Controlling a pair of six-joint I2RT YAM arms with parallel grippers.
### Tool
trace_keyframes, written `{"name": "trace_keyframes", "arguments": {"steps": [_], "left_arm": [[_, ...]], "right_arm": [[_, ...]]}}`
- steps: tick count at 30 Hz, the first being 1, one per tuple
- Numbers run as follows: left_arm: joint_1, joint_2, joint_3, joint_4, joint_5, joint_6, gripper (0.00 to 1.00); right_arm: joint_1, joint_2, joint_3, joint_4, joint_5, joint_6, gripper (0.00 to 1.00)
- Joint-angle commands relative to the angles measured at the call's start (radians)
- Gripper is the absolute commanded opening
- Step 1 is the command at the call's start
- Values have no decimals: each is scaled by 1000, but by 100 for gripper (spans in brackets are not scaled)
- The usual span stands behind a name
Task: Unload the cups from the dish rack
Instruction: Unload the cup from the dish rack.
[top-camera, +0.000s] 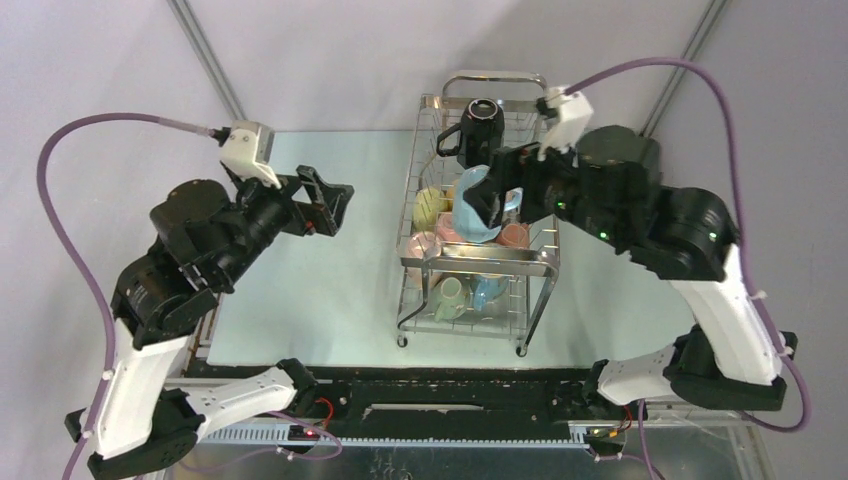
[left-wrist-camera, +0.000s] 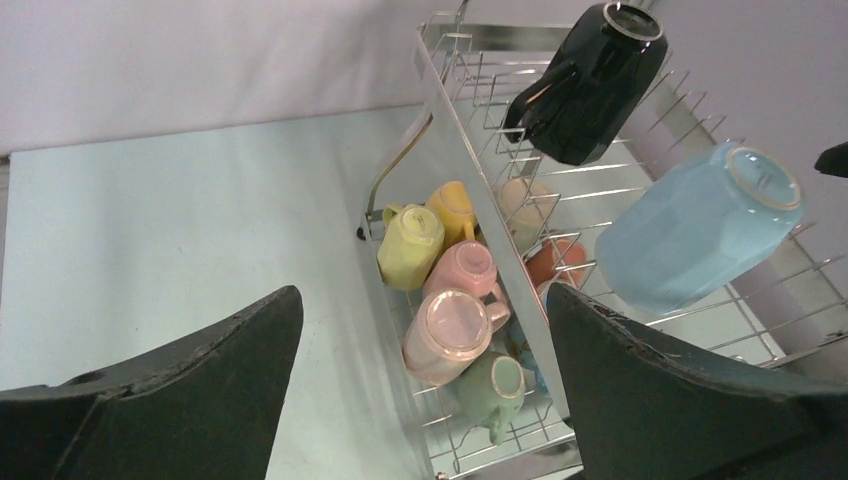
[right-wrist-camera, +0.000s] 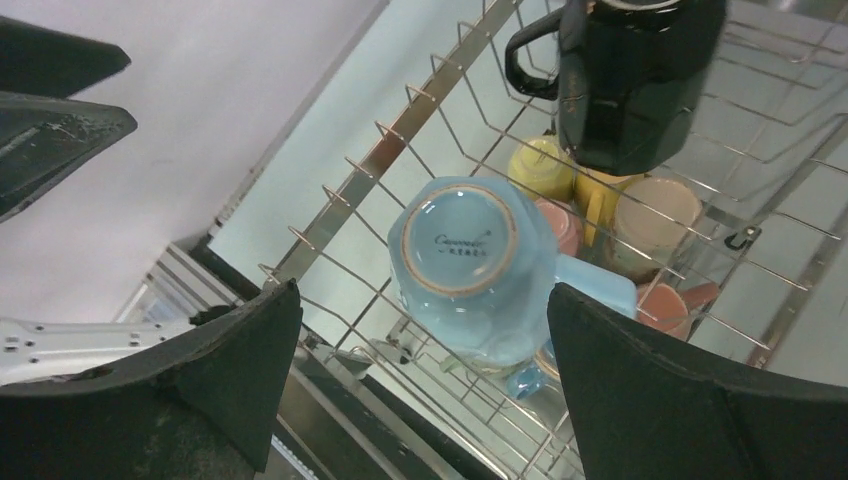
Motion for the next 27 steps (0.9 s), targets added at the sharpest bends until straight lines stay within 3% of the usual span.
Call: {"name": "trace_keyframes", "arguments": {"steps": [1,10,18,27], "left_arm": [[-6,-2,-38,37,6,-4,100],[-5,-9,-95,52,11,-13,100],[-5,-4,-101,48,2,-11,100],[-5,11,-95,82,47,4,100]], "right_arm": [[35,51,37,-37,52,-56,100],[38,123,106,-69,106,-82,100],[113,155,182,-200,237,29,100],[145,161,152,-248,298,135,100]]}}
